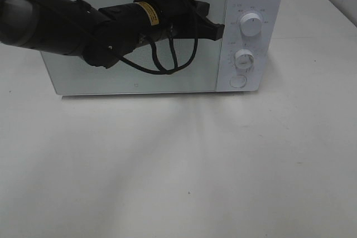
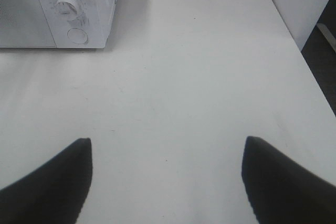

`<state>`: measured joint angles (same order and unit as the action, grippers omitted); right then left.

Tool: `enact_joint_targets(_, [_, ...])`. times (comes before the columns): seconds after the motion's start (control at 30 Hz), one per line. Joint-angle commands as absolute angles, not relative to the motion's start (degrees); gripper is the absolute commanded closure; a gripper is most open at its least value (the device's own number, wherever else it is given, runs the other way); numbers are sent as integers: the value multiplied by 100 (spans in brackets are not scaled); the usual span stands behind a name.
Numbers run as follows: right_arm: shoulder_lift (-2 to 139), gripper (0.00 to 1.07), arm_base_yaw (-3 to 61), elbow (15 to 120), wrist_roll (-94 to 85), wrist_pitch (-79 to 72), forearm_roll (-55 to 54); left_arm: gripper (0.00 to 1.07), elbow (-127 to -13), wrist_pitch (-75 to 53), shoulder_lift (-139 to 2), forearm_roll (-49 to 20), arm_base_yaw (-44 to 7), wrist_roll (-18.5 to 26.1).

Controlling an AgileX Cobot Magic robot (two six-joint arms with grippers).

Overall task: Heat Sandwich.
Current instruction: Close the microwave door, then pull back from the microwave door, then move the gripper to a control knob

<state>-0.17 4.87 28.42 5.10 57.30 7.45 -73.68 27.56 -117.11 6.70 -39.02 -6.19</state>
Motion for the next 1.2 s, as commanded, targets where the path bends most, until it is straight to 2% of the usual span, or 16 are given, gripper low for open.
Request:
enact_joint_targets(0.03, [-183, 32, 464, 2842, 533, 5712, 733, 107, -7483, 2813, -11723, 229, -3673, -642])
enact_joint_targets(0.4, [-183, 32, 464, 2842, 533, 5712, 733, 107, -7483, 2779, -11717, 229, -3724, -751])
enact_joint_targets(0.57, [-183, 32, 464, 2842, 533, 5712, 733, 107, -7483, 2699, -11660, 258, -3913, -710])
enact_joint_targets(1.2, [-183, 32, 464, 2842, 533, 5712, 733, 107, -7311, 1266, -11035, 241, -4395, -619])
